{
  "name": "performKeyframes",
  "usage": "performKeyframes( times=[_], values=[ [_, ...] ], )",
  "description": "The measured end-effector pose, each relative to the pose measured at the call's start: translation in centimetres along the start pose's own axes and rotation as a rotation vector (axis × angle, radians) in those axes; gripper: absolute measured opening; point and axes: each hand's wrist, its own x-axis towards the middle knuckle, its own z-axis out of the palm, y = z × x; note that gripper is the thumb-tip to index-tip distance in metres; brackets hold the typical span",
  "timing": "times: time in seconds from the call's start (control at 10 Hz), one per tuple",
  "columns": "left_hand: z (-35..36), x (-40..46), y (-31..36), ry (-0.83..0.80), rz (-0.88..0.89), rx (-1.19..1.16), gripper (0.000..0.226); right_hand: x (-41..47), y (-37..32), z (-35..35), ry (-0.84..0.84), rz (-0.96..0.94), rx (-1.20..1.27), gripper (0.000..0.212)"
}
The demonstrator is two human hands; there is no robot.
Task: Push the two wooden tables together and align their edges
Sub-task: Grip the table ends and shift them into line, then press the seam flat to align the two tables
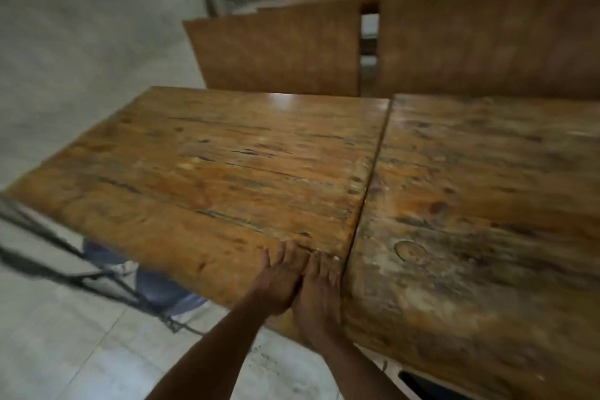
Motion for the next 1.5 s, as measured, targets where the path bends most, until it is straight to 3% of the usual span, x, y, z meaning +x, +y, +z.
performKeyframes(
  times=[0.2,0.5,1.5],
  values=[
    [3.9,6.9,-0.3,0.045,0.170,-0.010,0.067,3.5,5.5,1.7,0.248,0.240,-0.037,0.066],
    [8.4,8.2,-1.6,0.342,0.224,-0.169,0.066,3.0,9.3,2.0,0.379,0.089,-0.164,0.052],
    [7.8,11.5,-1.4,0.354,0.275,-0.106,0.072,3.1,10.2,3.4,0.371,0.091,-0.224,0.054]
  ],
)
